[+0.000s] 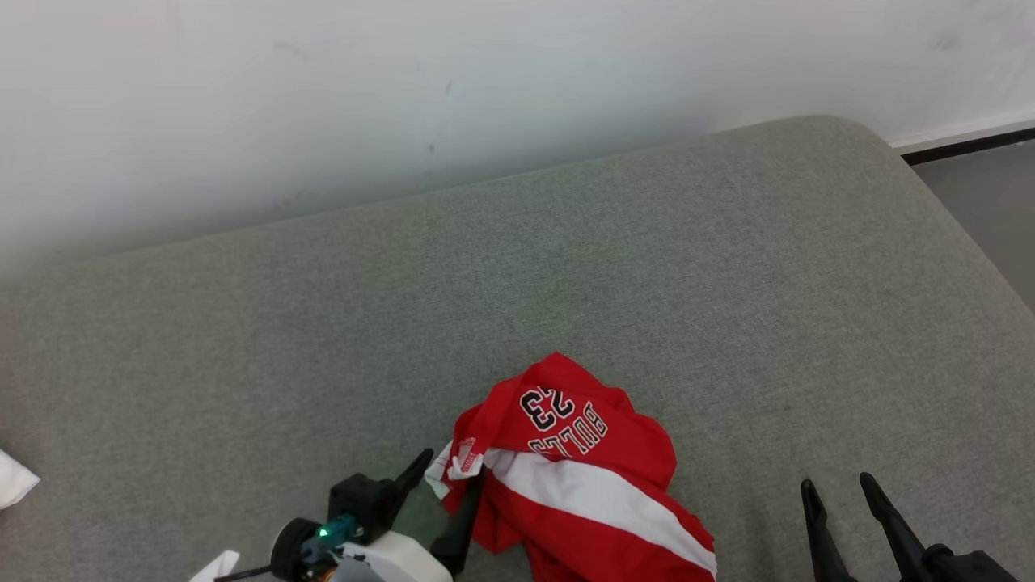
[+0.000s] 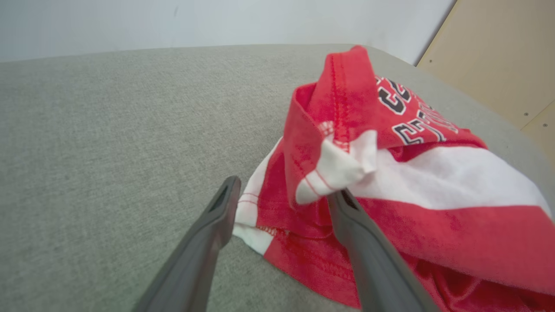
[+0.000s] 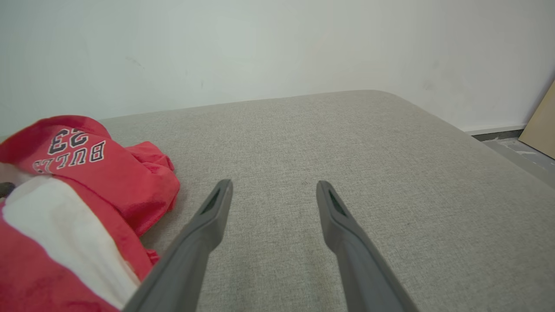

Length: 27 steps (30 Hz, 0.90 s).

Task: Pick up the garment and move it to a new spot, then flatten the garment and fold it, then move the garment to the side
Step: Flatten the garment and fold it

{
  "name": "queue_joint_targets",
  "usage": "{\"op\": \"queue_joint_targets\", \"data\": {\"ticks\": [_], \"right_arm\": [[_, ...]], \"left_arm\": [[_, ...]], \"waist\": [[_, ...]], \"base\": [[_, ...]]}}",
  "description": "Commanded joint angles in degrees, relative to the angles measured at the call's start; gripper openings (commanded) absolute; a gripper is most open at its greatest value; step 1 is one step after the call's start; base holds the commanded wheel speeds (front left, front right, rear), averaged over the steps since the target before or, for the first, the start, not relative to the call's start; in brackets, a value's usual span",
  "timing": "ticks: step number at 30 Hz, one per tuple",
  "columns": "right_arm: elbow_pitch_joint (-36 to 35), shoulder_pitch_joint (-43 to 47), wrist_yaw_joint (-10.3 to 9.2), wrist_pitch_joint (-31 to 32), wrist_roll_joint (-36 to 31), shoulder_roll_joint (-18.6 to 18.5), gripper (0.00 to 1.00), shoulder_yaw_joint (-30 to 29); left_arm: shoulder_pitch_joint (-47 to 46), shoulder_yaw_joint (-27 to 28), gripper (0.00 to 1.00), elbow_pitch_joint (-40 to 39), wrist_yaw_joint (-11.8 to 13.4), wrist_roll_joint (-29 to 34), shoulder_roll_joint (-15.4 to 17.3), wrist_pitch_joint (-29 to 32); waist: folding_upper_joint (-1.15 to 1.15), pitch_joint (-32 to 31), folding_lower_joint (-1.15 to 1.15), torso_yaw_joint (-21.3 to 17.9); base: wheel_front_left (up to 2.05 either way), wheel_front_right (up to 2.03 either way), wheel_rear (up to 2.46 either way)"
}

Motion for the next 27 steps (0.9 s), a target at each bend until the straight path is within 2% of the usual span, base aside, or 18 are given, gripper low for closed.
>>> {"op": "queue_joint_targets", "data": {"ticks": [1,3,4,5,6,10,14,20,27], "right_arm": [[-0.12,-0.68,-0.17,0.06,0.05,0.03,1.0,-0.13],[-0.08,-0.77,-0.17,0.06,0.08,0.09,1.0,-0.12],[-0.09,-0.8,-0.17,0.06,0.08,0.15,1.0,-0.11],[-0.09,-0.79,-0.17,0.06,0.08,0.18,1.0,-0.11],[-0.06,-0.73,-0.17,0.06,0.07,0.21,1.0,-0.13],[0.11,-0.36,-0.17,0.06,0.11,0.23,1.0,-0.48],[0.17,0.19,-0.17,0.06,-0.04,0.09,1.0,-0.96],[0.55,0.63,-0.17,0.06,-0.27,0.35,1.0,-0.56],[1.07,0.84,-0.17,0.06,-0.32,0.16,1.0,0.04]], "left_arm": [[-1.15,-0.05,1.0,0.5,0.18,-0.48,0.09,-0.47],[-1.97,-0.23,1.0,1.0,0.16,-0.86,-0.06,-0.71],[-2.4,-0.28,0.68,1.15,0.16,-1.09,-0.11,-0.84],[-2.72,-0.33,0.05,1.22,0.15,-1.57,-0.18,-0.92],[-2.91,-0.44,0.0,1.24,0.14,-2.18,-0.3,-0.9],[-3.54,-0.84,0.0,-0.25,0.12,-7.49,-0.66,-0.41],[-4.87,-1.01,0.0,-5.33,0.11,-14.37,-0.01,2.48],[-8.43,0.92,0.0,-15.98,0.1,-20.52,5.02,10.05],[-13.36,4.62,0.0,-26.3,1.1,-23.99,11.43,20.67]], "waist": [[0.0,0.39,0.0,-0.44],[0.0,0.55,0.0,-0.63],[0.0,0.61,0.0,-0.69],[0.0,0.63,0.0,-0.73],[0.0,0.57,0.0,-0.74],[0.0,0.31,0.0,-0.45],[0.0,-0.28,0.0,0.62],[0.0,-1.93,0.0,1.99],[0.0,-3.63,0.0,2.32]], "base": [[0.0,0.0,0.0],[0.0,0.0,0.0],[0.0,0.0,0.0],[0.0,0.0,0.0],[0.0,0.0,0.0],[0.0,0.0,0.0],[0.0,0.0,0.0],[0.0,0.0,0.0],[0.0,0.0,0.0]]}}
